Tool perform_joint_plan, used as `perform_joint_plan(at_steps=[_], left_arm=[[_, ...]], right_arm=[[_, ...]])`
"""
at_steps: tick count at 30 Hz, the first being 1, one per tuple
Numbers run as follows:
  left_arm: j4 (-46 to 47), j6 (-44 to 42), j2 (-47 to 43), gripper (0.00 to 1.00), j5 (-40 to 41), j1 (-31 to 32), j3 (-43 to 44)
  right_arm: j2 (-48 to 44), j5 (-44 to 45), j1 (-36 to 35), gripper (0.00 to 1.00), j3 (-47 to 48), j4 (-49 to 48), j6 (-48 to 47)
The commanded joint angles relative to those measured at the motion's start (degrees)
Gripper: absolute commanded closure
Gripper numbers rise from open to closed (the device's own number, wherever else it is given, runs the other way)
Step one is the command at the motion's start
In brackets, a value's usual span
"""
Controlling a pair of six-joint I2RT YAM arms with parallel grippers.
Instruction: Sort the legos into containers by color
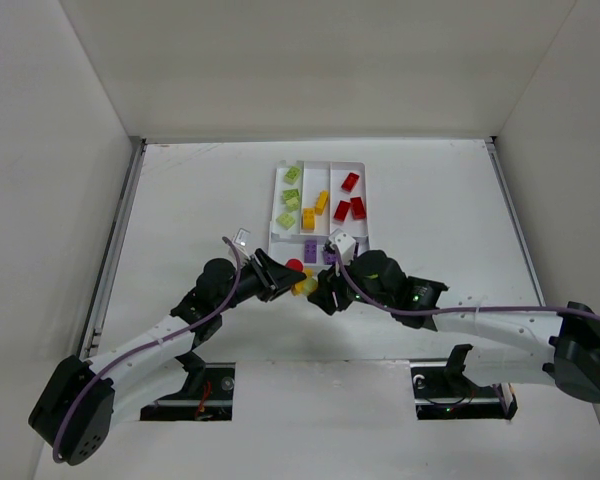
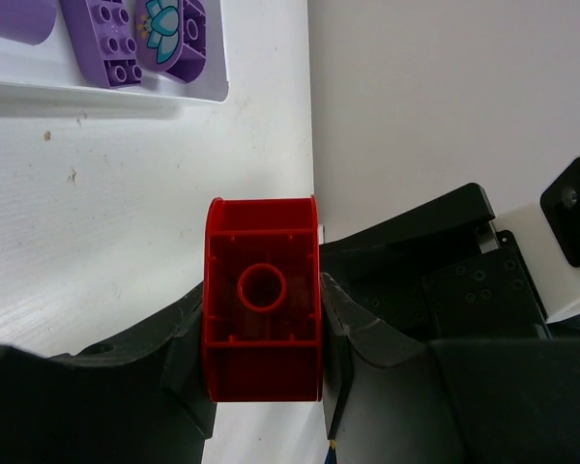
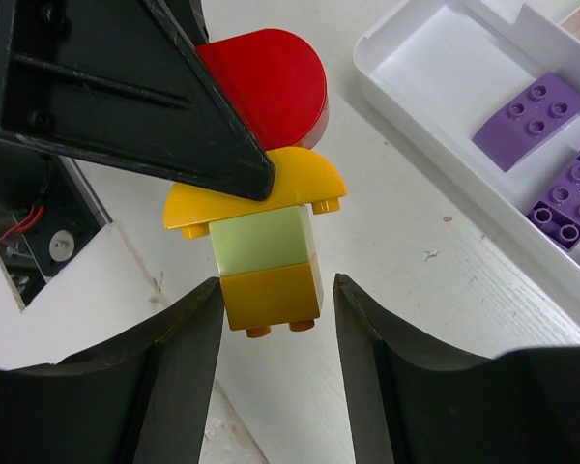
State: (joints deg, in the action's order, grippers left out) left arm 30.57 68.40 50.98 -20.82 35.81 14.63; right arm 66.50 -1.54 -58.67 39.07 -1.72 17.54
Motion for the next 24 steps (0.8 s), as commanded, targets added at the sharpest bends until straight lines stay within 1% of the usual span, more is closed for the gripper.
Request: perform_joint_plan(at_steps=[1, 4, 7, 11, 14, 15, 17, 18, 21, 24], left_arm=[[2.66, 0.07, -0.62, 0.76, -0.98, -0.53, 2.15], [2.66, 0.07, -0.79, 0.76, -0.98, -0.61, 2.15], [2.66, 0.15, -0.80, 0.76, -1.24, -0.61, 2.33], [2.66, 0.24, -0.36, 0.76, -1.59, -0.44, 2.15], [2.57, 0.24, -0.27, 0.75, -2.21, -0.35, 2.07], [2.57, 0.24, -0.27, 0.75, -2.47, -0.26, 2.07], [2.48, 0.24, -0.27, 0.75, -2.65, -0.26, 2.24], [2.39, 0.33, -0.44, 0.75, -2.65, -0.44, 2.24], [2.22, 0.42, -0.80, 0.75, -2.65, -0.70, 2.24], [2.22, 0.42, -0.71, 0.75, -2.82, -0.70, 2.42]], right_arm=[[0.03, -0.83, 0.10, 0.45, -0.31, -1.80, -0.31], [0.30, -0.75, 0.10, 0.48, -0.13, -1.45, -0.49], [0.04, -0.66, 0.10, 0.55, 0.04, -1.62, -0.49], [-0.67, -0.74, 0.10, 0.59, -0.05, -1.89, -0.75], [-0.76, -0.66, 0.10, 0.59, -0.13, -1.98, -1.02], [-0.76, -0.74, 0.10, 0.57, -0.22, -1.98, -1.02], [-0.67, -0.31, 0.10, 0.48, -0.13, -1.89, -1.45], [-0.41, -0.04, 0.10, 0.47, -0.05, -1.80, -1.63], [-0.14, -0.13, 0.10, 0.50, 0.13, -1.80, -1.54], [-0.14, -0.65, 0.10, 0.57, 0.13, -1.71, -1.46]])
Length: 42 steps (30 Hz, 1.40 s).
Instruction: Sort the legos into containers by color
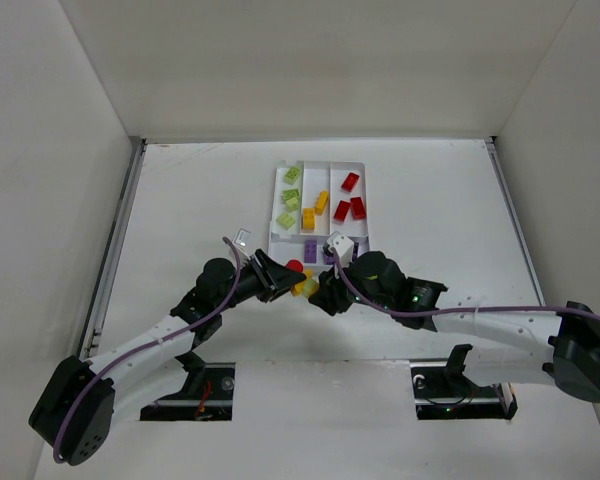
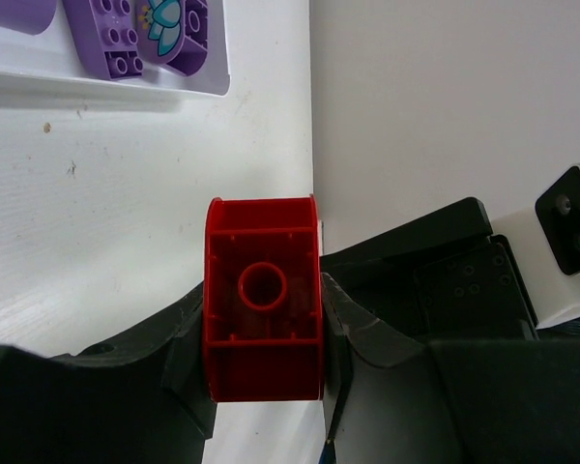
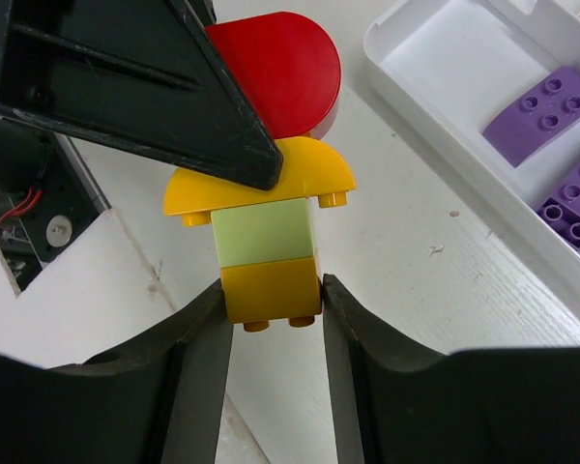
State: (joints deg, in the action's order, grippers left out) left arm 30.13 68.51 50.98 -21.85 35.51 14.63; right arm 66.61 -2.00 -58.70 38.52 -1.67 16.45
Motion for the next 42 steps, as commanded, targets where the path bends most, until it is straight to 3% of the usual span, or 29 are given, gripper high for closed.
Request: perform_joint_plan(at_steps=[1, 6, 10, 14, 22, 35, 42], left_arm=[[2.65, 0.31, -0.62, 0.75, -1.88, -0.40, 2.42], [2.74, 0.05, -0.27, 0.70, -1.88, 0.04, 2.59], [3.27, -0.13, -0.27, 0.48, -1.88, 0.31, 2.50], [3.00, -0.83, 0.35, 0.46, -2.23, 0.83, 3.03], [3.27, -1.54, 1.58, 0.51, -2.15, 2.68, 3.56], [3.88, -1.98, 1.58, 0.77, -1.36, 2.94, 3.47], [2.83, -0.31, -3.43, 0.83, -2.67, -3.38, 1.10]], right_arm=[[-0.43, -0.02, 0.12, 0.58, 0.76, -1.58, -0.45], [-1.74, -0.20, 0.12, 0.66, 0.24, -2.11, -0.19], [-2.27, -0.72, 0.12, 0.66, -0.03, -1.67, -0.19], [-1.66, -0.81, 0.29, 0.66, -0.03, -1.58, -0.19], [-0.08, -1.25, 0.21, 0.66, 0.94, -1.76, -0.10], [0.01, -1.34, 0.21, 0.67, 0.85, -2.11, 0.16], [-1.74, -0.73, 0.21, 0.68, -0.90, -1.84, 0.60]])
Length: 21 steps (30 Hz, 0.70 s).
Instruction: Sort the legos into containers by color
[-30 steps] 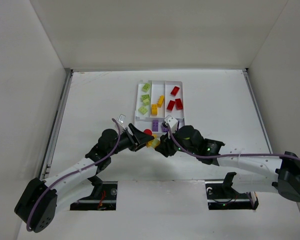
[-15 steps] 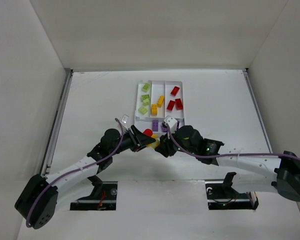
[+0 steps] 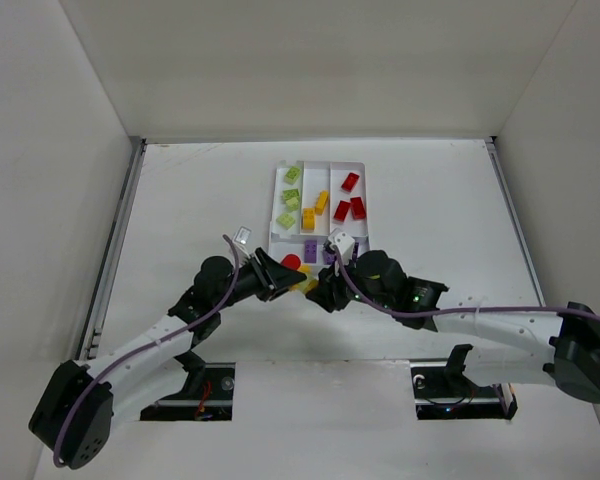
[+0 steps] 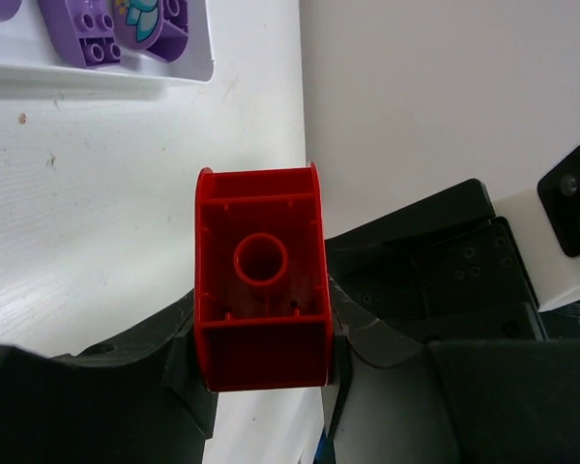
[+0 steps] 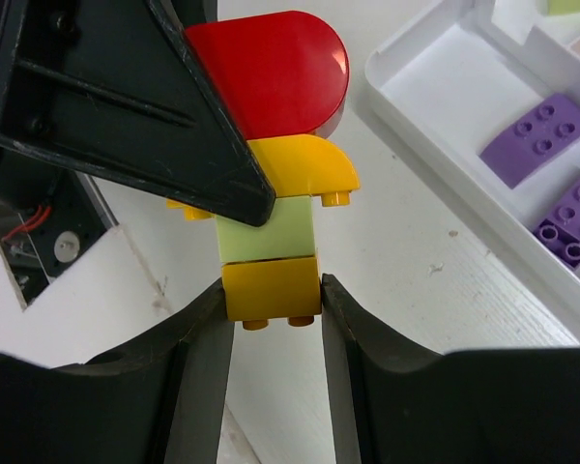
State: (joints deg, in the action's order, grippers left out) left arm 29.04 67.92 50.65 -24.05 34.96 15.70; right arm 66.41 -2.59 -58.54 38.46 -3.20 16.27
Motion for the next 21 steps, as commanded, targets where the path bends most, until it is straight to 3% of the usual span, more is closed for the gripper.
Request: perform_joint_plan(at_steps=[1, 13, 21], left_arm=[[3.92, 0.37, -3.28, 0.83, -0.82, -3.45, -0.06], [3.83, 0.55, -4.16, 0.83, -0.47, -7.93, 0.47], [4.71, -4.72, -0.91, 0.82, 7.26, -7.59, 2.22]], right_arm=[[-1.72, -0.05, 0.05, 0.68, -0.93, -0.23, 0.87], [-1.99, 1.44, 0.66, 0.67, -0.41, -0.31, 1.48], [10.11, 5.31, 11.99, 0.66, 9.78, -1.63, 5.34]])
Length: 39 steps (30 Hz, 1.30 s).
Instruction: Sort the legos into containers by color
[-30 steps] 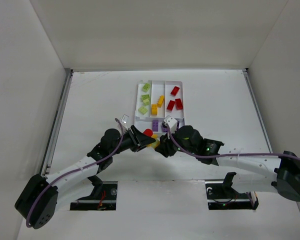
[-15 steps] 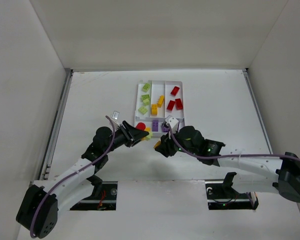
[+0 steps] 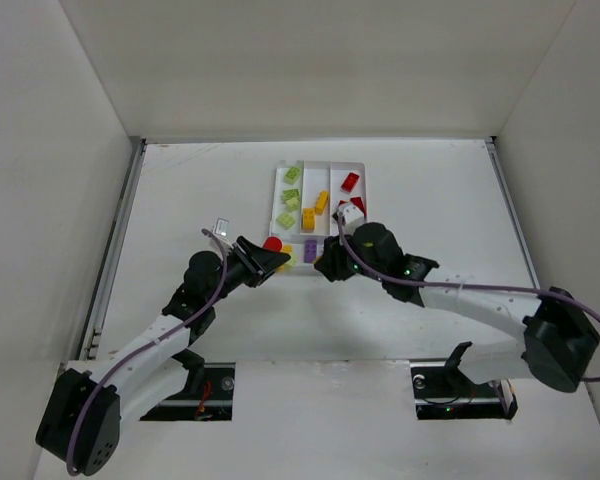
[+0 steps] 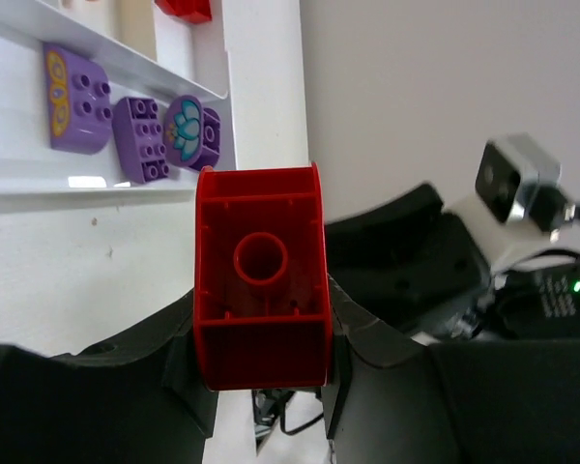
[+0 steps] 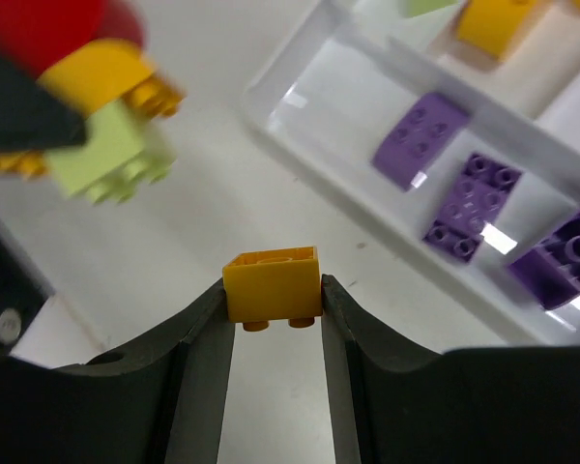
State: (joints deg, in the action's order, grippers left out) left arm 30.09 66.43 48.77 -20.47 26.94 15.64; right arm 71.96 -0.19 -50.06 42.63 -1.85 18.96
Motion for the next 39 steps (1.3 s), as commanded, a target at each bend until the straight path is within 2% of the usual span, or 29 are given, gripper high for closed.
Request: perform_joint_plan(at_steps=[1, 10, 17, 22, 25, 26, 29, 31, 37, 39], left_arm=[[3.66, -3.68, 1.23, 0.82, 4.29, 0.52, 2.29], [5.51, -7.19, 3.25, 0.80, 7.72, -0.18, 0.97], [7.88, -8.16, 6.24, 0.80, 7.38, -0.27, 0.97], [10.43, -7.55, 8.44, 0.80, 7.02, 0.17, 1.50], [11.66, -6.85, 9.50, 0.80, 6.93, 0.79, 1.94], [12.01, -6.58, 9.76, 0.80, 6.93, 0.96, 2.03], [13.24, -5.53, 10.20, 0.80, 7.37, 1.75, 2.20], [13.94, -4.48, 10.38, 0.80, 7.64, 2.11, 2.29], [17.11, 1.23, 10.99, 0.79, 6.58, 2.37, 3.34], [17.11, 2.82, 10.73, 0.79, 5.27, 2.20, 3.96]], right_arm=[[6.85, 3.17, 4.92, 0.66, 7.19, -3.51, 3.18], [28.47, 5.63, 10.91, 0.65, 26.69, -1.85, 2.93], [39.03, 8.26, 13.98, 0.62, 39.53, 2.37, 2.13], [42.90, 10.03, 15.48, 0.49, 45.95, 4.13, 1.52], [43.87, 9.77, 16.27, 0.33, 48.15, 4.83, 2.04], [43.53, 9.50, 16.45, 0.31, 48.25, 4.92, 2.22], [40.29, 9.50, 16.53, 0.29, 45.71, 3.87, 2.57], [35.64, 10.03, 16.45, 0.30, 40.81, 2.12, 3.01], [13.94, 3.02, 14.79, 0.47, 12.61, -12.98, 4.59], [7.52, -0.85, 12.33, 0.48, 4.43, -16.68, 3.98]])
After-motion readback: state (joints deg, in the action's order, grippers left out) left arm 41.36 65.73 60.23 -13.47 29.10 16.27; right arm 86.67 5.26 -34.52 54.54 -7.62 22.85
